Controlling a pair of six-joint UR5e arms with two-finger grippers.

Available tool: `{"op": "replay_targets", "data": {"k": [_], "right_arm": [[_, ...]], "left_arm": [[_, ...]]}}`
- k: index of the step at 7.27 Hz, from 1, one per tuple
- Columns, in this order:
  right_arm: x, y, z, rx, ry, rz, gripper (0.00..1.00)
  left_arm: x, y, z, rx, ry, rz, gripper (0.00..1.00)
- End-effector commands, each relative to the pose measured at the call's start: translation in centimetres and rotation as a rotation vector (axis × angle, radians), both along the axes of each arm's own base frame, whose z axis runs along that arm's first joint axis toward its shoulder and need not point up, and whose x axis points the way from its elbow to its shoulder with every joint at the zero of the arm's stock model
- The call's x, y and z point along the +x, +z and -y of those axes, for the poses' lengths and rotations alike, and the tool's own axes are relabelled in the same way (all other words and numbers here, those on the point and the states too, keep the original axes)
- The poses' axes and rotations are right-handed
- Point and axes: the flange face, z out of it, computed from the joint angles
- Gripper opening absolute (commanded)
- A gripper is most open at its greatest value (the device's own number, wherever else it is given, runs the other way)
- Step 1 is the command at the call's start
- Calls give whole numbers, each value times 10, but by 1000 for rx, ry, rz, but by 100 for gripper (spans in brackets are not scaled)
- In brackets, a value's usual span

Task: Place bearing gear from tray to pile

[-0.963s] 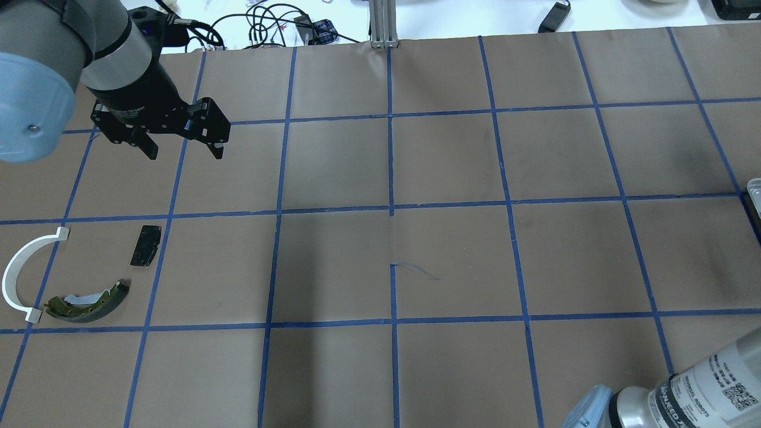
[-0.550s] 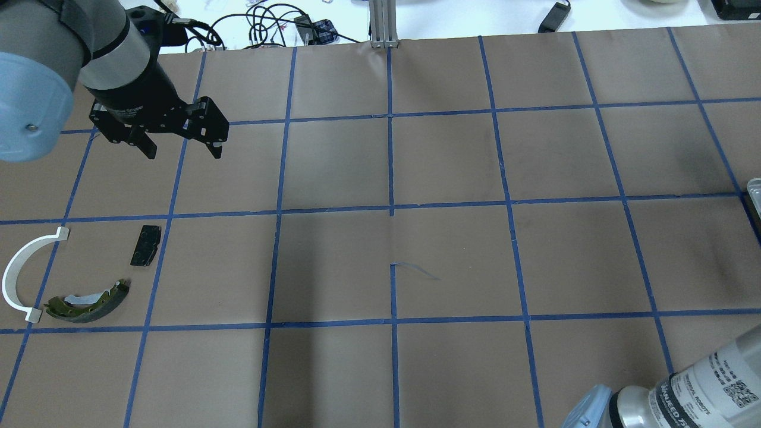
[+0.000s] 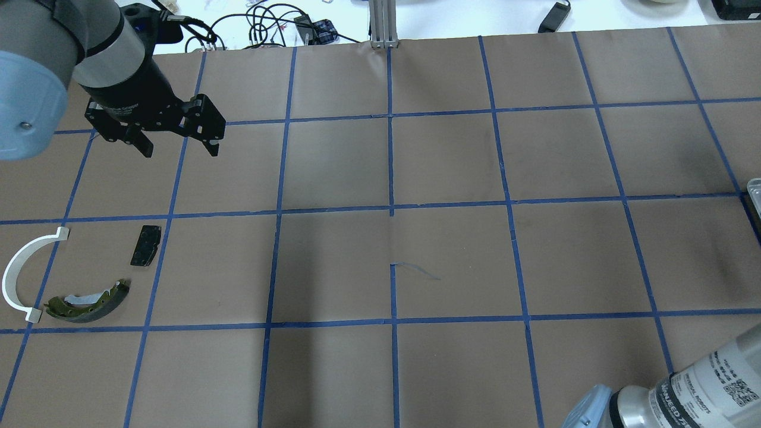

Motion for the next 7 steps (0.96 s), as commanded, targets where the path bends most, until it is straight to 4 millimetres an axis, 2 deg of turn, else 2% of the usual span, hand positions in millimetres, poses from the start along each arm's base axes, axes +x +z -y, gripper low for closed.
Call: {"op": "replay_targets", "data": {"k": [1,2,3,4,5,6,7], "right_arm": [[-2,6,1,-4,-7,-10,26],[-3,17,2,-12,-13,-26,14],[-4,18,-1,14,-14,-49,0],[-1,26,1,17,-14,-65,0],[20,70,3,-19,-40,-91,0],[77,104,17,-24,-25,-73,0],[146,106,47,-24,-33,-68,0]], "left_arm": [[0,0,0,0,0,0,100],[0,0,0,-2,0,0,100],[0,0,0,0,0,0,100],[0,0,1,-2,-1,0,100],[0,0,1,-5,0,0,100],[0,-1,0,-3,0,0,100],[0,-2,2,-7,0,0,100]]}}
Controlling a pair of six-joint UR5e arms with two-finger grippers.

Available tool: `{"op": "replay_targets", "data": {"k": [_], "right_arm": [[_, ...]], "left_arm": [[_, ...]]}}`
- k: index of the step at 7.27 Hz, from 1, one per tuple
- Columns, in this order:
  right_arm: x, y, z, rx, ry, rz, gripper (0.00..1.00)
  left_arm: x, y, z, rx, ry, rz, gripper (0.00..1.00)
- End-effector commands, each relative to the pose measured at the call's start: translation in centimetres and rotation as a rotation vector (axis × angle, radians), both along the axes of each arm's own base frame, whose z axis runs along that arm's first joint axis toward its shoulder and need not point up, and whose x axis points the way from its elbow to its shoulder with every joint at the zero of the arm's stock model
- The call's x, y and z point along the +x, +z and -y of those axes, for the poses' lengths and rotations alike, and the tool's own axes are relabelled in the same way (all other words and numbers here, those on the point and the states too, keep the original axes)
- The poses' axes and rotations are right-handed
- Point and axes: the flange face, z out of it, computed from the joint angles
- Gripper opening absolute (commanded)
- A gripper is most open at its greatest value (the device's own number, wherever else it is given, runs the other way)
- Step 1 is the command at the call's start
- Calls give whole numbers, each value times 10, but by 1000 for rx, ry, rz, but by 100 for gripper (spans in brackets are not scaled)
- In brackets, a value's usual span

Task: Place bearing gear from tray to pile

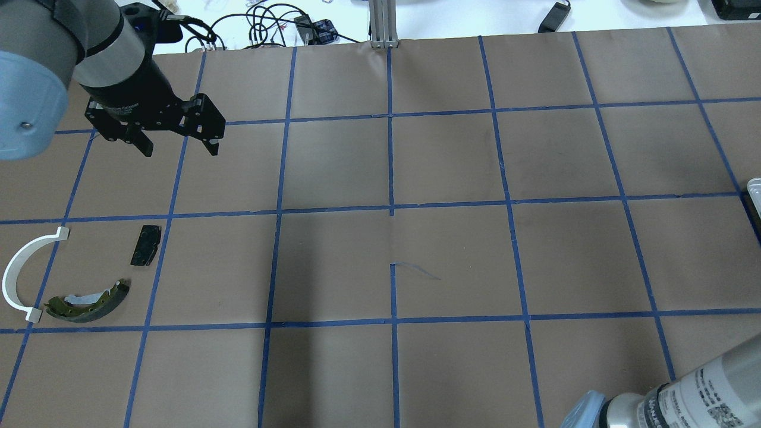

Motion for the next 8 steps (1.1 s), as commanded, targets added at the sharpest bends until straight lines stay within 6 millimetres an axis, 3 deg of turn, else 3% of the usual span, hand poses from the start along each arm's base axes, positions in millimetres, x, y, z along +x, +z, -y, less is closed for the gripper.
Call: {"op": "replay_targets", "data": {"k": [1,2,3,4,5,7,8], "right_arm": [[140,32,48,-30,53,-8,0],[198,55,55,-48,86,0,0],[263,67,57,-65,23,59,5],[335,73,60,-67,13,54,3],[409,66,52,-14,-2,58,0],[527,61,31,-12,-102,69,0],[594,48,10,-6,-148,66,0]], "left_arm": [[0,-2,1,-1,0,0,100],[0,-2,1,-1,0,0,100],[0,-1,2,-7,0,-1,100],[-1,-1,2,-9,-1,-1,100],[0,-1,2,-9,0,-1,100],[-1,-3,1,-4,-1,0,100],[-1,-6,0,1,-3,0,100]]}}
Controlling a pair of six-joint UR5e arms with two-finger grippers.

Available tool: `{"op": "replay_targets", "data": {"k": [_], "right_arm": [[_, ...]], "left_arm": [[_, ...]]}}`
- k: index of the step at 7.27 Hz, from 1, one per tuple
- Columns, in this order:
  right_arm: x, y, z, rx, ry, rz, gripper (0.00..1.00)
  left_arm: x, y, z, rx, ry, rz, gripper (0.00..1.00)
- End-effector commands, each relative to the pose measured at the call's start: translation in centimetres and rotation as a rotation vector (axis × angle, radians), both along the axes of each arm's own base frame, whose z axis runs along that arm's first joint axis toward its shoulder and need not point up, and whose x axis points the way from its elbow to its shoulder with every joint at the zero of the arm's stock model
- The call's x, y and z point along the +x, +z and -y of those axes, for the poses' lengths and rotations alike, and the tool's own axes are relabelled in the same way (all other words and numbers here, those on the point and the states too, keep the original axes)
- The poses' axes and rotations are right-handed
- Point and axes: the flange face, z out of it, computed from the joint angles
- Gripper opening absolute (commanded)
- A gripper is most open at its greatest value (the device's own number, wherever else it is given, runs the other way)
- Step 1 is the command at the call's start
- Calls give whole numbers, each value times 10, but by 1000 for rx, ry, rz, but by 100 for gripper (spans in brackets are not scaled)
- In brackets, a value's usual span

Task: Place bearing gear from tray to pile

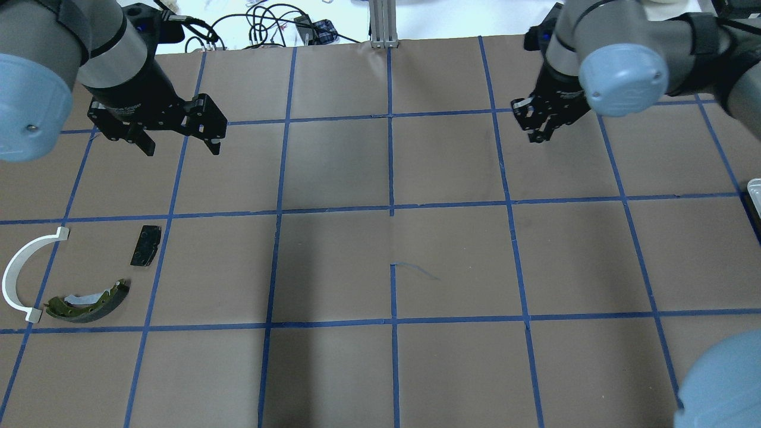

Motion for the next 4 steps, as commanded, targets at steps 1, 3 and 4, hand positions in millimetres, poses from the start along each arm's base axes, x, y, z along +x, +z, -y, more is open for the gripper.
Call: {"op": "replay_targets", "data": {"k": [1,3,4], "right_arm": [[137,-33,-46,34,-77,-10,0],[229,-79,-75,2,-122,25,0],[262,-100,-88,42,-136,98,0]], "left_arm": [[0,-5,-2,9,-1,0,100],[0,-4,3,2,1,-11,100],[1,-11,7,16,8,-11,100]]}}
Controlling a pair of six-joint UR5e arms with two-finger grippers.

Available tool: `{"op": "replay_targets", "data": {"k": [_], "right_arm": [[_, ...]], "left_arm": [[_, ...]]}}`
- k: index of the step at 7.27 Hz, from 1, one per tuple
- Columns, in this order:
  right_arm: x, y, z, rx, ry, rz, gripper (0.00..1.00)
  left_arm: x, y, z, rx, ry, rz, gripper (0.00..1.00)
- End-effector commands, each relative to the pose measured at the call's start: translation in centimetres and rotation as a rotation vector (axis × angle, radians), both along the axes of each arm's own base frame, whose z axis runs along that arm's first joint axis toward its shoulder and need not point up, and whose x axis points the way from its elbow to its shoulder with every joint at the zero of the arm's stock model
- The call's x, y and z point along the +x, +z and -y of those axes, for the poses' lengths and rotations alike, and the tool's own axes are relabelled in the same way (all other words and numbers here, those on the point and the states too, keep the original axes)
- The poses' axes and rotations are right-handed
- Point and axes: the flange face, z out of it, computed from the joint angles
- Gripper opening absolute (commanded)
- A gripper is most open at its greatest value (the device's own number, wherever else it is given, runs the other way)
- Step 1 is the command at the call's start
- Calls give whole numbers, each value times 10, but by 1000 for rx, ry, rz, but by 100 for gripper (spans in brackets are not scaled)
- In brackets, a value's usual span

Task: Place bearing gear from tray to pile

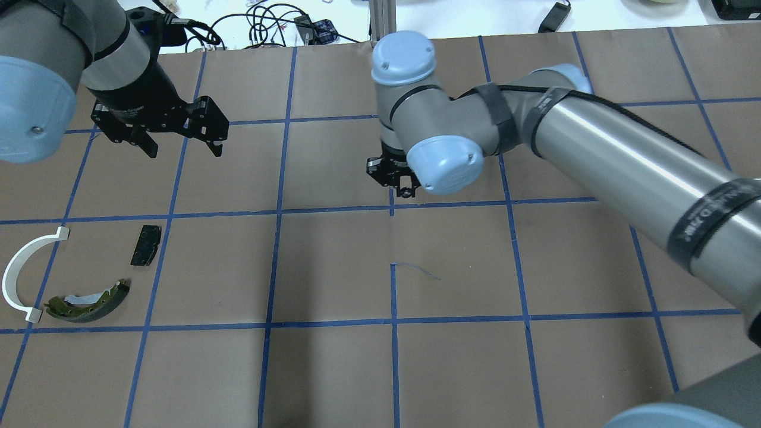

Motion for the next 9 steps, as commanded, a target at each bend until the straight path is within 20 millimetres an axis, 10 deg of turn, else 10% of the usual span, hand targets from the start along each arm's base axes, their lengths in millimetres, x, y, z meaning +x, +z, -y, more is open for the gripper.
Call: {"op": "replay_targets", "data": {"k": [1,2,3,4,5,7,9], "right_arm": [[58,-34,-25,16,-14,86,0],[58,-35,-25,16,-16,86,7],[57,-37,-24,15,-8,85,33],[50,-29,-18,-2,-12,88,99],[25,-18,-1,-21,-10,96,100],[-91,17,48,10,-26,83,100],[-260,43,81,40,227,102,100]], "left_arm": [[1,-12,5,23,12,-1,100],[2,-22,9,42,4,1,100],[2,-27,13,50,-1,1,100],[2,-32,16,56,-1,5,100],[3,-38,19,68,-1,5,100],[-1,-59,23,102,24,-7,100],[-34,-95,27,46,38,-22,100]]}}
